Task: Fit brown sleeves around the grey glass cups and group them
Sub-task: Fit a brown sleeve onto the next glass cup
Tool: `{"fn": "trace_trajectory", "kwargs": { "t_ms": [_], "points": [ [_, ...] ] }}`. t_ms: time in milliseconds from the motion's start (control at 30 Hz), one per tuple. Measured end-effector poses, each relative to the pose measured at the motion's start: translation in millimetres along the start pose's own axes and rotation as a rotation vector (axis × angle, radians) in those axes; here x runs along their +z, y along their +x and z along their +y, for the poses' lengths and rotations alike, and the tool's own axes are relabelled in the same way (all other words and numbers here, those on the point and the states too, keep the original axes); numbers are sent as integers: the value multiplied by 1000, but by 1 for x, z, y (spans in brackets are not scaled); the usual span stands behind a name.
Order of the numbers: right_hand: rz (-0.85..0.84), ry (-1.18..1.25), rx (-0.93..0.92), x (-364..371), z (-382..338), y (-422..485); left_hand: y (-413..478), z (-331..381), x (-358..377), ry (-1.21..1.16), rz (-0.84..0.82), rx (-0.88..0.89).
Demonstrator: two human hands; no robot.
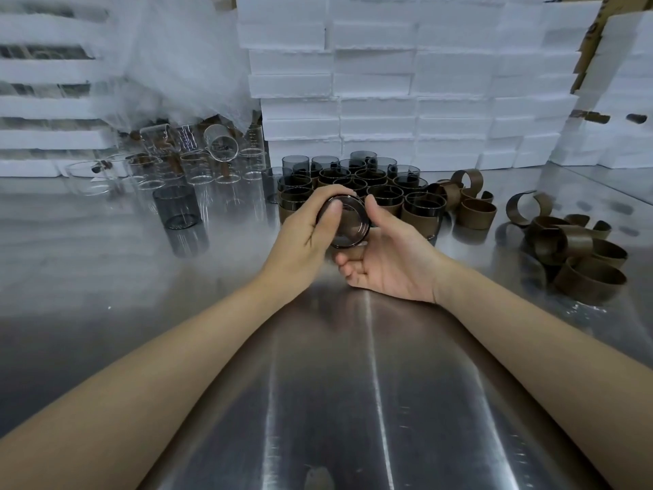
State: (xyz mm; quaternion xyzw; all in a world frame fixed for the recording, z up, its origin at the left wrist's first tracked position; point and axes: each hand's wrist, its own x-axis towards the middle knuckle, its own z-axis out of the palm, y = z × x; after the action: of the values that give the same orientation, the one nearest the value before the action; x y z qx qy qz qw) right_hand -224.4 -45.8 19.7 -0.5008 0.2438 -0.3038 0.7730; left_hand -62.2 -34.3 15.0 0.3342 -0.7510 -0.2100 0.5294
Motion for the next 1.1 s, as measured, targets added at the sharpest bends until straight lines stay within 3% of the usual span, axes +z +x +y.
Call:
{"fn": "trace_trajectory", "kwargs": {
  "t_ms": [133,200,300,367,467,600,733,967,1100],
  "points": [
    [85,-146,-117,8,7,1,-1,4,-2,116,56,12],
    [213,-255,-250,10,8,4,1,7,-5,296,52,154],
    [461,-645,-363,8,9,2,-1,11,-1,632,-49,484],
    [500,-899,-371,5,11,1,-3,15,7,761,-152,569],
    [485,-1005,-430,11,13,1,-6,18,12,889,-223,507],
    [613,-1153,-480,12,14,5,-5,21,10,877,-186,344],
    [541,-1145,-538,12,19,3,-7,20,11,630,-44,91],
    [466,-1192,-464,14,18,1,-4,13,9,87,133,-304],
    [404,-1058,-495,12,16,-1,7,14,9,-487,215,-658]
  ]
}}
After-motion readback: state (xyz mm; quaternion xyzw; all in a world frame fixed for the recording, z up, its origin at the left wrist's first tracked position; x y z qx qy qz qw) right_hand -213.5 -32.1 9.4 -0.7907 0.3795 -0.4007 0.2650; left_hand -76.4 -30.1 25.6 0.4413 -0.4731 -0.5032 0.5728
